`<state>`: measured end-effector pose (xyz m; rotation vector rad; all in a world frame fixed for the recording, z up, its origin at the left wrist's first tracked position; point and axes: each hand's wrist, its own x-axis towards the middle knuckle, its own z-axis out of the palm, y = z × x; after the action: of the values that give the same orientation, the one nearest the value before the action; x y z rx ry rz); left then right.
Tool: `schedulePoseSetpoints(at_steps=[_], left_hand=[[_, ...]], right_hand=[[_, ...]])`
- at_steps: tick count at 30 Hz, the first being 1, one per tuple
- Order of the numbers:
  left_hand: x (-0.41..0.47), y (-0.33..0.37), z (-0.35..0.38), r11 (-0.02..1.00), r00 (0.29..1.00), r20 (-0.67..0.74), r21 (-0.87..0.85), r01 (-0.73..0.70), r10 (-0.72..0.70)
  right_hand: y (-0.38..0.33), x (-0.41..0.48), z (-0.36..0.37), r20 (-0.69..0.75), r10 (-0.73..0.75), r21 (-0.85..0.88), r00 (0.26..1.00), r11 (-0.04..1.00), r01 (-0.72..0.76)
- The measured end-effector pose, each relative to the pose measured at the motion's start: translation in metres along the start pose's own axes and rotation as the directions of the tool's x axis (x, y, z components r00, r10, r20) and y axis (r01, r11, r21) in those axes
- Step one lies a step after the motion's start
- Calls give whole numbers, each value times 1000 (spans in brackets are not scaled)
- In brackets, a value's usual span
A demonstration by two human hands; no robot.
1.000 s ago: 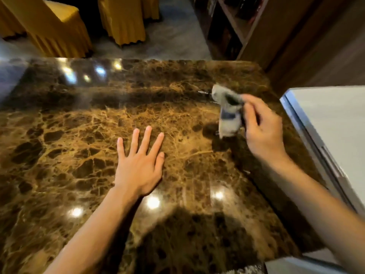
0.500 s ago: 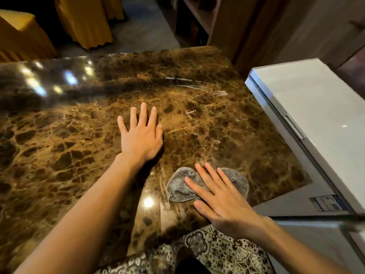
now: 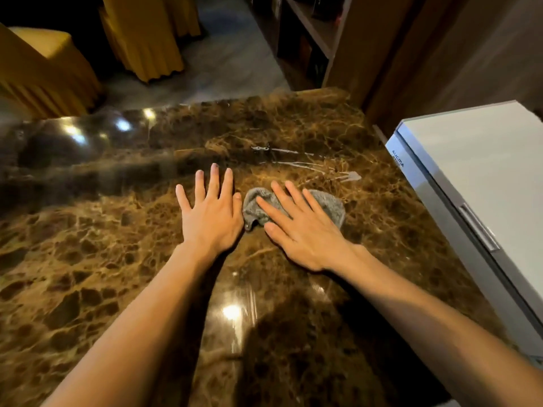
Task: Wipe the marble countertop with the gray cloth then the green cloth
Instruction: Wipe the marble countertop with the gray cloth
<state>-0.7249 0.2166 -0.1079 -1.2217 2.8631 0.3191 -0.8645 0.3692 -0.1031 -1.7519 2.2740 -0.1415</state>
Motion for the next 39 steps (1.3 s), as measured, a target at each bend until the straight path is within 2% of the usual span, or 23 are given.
schedulePoseSetpoints(at_steps=[5, 12, 23, 25, 27, 29, 31, 35, 39], left_hand=[[36, -8, -6, 999, 999, -8, 16, 45, -45], [54, -11, -1, 995, 995, -27, 4, 95, -95], [53, -9, -4, 994, 994, -19, -11, 109, -109], [54, -10, -4, 994, 994, -10, -17, 107, -108], [53, -10, -4, 994, 994, -13, -16, 110, -111], [53, -10, -4, 994, 994, -20, -18, 111, -112], [54, -10, -4, 994, 994, -22, -29, 108, -109], [55, -12, -2, 994, 995, -27, -40, 97, -98], [55, -12, -6, 994, 995, 43, -40, 97, -95]], right_hand=[[24, 98, -22, -32, 0, -41, 999, 999, -2], [52, 215, -40, -2, 29, 10, 1000, 1000, -29], [58, 324, -68, -20, 56, 32, 998, 998, -55], [56, 332, -72, -59, 121, 72, 991, 991, -116], [57, 337, -73, -162, 201, 191, 966, 967, -169], [61, 338, -75, -297, 285, 363, 911, 917, -169], [69, 331, -82, -388, 341, 454, 857, 879, -145], [89, 289, -101, -501, 219, 413, 837, 911, 10], [102, 199, -114, -562, 61, 302, 825, 944, 136]])
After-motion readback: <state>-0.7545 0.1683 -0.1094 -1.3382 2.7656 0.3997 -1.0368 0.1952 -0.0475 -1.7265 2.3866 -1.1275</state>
